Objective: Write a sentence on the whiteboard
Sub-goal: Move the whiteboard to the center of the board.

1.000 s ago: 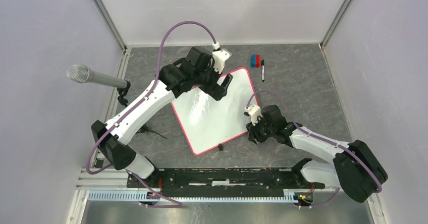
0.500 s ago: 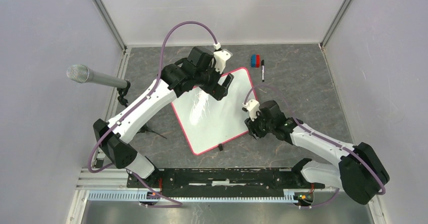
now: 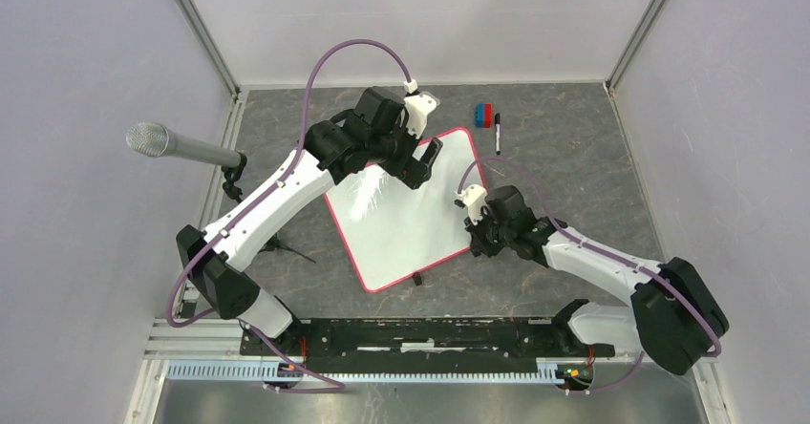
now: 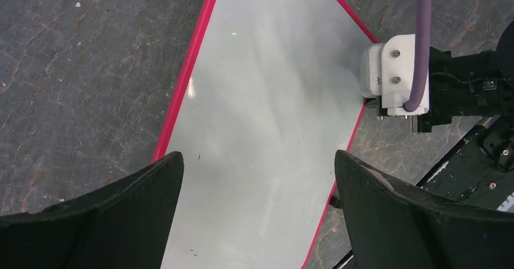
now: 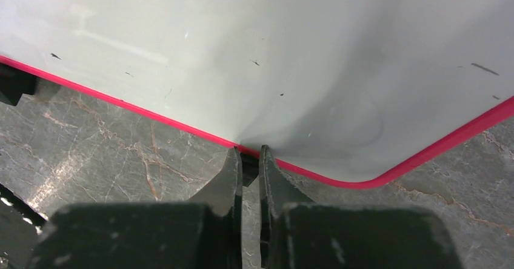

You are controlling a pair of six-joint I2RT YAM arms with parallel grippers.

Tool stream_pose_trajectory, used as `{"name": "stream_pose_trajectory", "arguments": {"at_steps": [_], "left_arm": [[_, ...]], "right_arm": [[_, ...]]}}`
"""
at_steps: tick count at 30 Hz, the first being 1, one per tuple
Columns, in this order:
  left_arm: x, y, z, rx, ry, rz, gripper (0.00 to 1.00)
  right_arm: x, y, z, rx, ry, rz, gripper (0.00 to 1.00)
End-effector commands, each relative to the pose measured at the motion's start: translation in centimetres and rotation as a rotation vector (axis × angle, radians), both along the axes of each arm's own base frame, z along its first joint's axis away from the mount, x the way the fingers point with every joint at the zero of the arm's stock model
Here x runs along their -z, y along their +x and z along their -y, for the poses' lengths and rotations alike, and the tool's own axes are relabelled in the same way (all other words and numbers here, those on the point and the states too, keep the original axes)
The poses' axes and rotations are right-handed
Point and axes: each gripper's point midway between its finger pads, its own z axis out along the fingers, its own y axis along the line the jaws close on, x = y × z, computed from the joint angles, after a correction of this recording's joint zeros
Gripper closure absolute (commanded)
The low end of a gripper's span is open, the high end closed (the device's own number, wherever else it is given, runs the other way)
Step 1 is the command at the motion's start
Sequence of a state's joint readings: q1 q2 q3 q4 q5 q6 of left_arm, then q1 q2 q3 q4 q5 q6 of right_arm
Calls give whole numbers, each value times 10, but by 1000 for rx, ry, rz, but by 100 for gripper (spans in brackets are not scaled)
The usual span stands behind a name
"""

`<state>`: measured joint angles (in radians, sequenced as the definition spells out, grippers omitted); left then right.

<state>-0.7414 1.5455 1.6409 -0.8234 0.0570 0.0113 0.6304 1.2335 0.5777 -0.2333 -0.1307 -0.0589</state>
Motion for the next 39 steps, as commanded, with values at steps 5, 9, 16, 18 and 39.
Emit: {"name": "stream_pose_trajectory", "arguments": {"at_steps": [5, 9, 16, 18, 39], "left_arm": [[-32, 4, 3, -14, -76, 70, 0], [-33, 4, 3, -16, -80, 70, 0], [-34, 4, 3, -16, -81, 72, 0], [-34, 3, 3, -14, -81, 71, 0], [-35, 4, 5, -13, -85, 61, 0]], "right_arm": [[2, -24, 11, -64, -31, -48, 100], [-2, -28, 10, -91, -49, -69, 100], [-2, -41, 13, -184, -136, -171, 100], [-4, -40, 15, -206, -156, -154, 100], [-10, -59, 7, -432, -115, -138, 100]]}}
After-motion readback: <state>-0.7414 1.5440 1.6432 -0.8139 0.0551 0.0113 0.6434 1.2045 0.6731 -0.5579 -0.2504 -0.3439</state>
